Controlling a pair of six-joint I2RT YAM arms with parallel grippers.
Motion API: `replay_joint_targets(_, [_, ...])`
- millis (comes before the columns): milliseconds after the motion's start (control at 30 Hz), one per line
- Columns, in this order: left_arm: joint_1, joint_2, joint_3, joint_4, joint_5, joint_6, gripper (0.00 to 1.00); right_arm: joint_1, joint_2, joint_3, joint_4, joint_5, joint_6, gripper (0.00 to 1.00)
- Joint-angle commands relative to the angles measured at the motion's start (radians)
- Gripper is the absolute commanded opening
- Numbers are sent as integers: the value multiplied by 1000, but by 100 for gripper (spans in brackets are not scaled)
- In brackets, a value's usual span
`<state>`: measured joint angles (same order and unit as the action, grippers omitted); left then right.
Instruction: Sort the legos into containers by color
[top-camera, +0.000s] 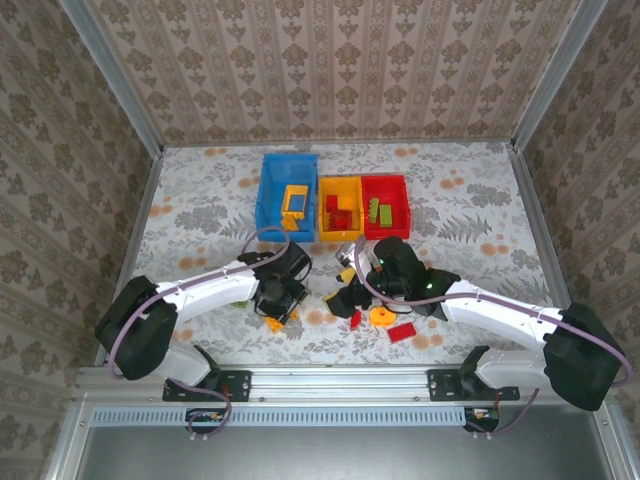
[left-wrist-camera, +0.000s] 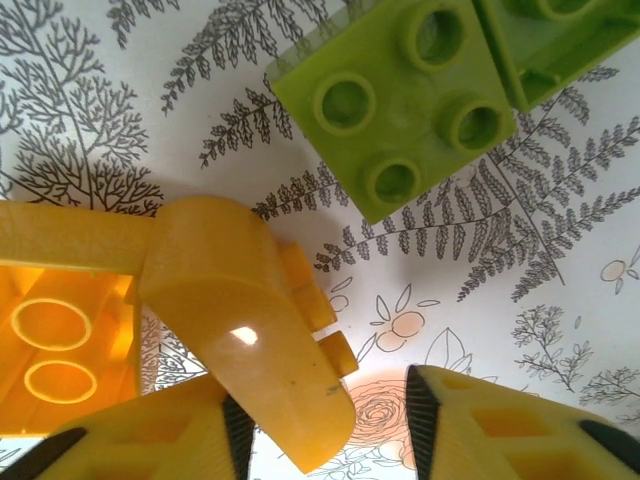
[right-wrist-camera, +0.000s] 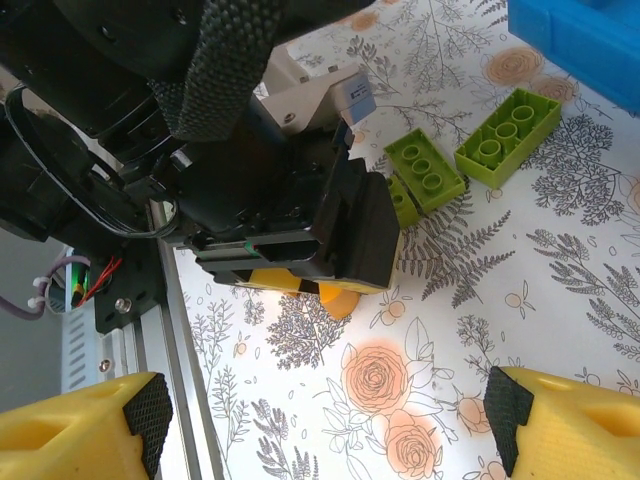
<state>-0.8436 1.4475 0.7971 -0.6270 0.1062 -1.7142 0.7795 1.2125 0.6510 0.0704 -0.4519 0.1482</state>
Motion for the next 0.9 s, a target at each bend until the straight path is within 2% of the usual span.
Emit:
replay_joint_targets(0, [4, 24, 26, -27, 19, -12, 42, 4, -12, -13, 43, 12, -4, 85])
replay_joint_targets(233, [11, 58, 20, -45, 49, 17, 40, 4, 13, -7, 62, 23, 11, 85])
replay_joint_targets(400, [25, 62, 31, -41, 26, 48, 26, 4, 24, 8, 62, 25, 14, 85])
replay_joint_targets(533, [28, 67, 66, -71, 20, 75, 22, 4, 30, 19, 55, 30, 16, 85])
replay_joint_targets(700, [26, 24, 191, -177, -29, 149, 16, -18, -5, 25, 43, 65, 37, 85])
replay_joint_targets(867, [50, 13, 395, -321, -114, 288, 15, -47, -48, 40, 71, 104, 85, 86])
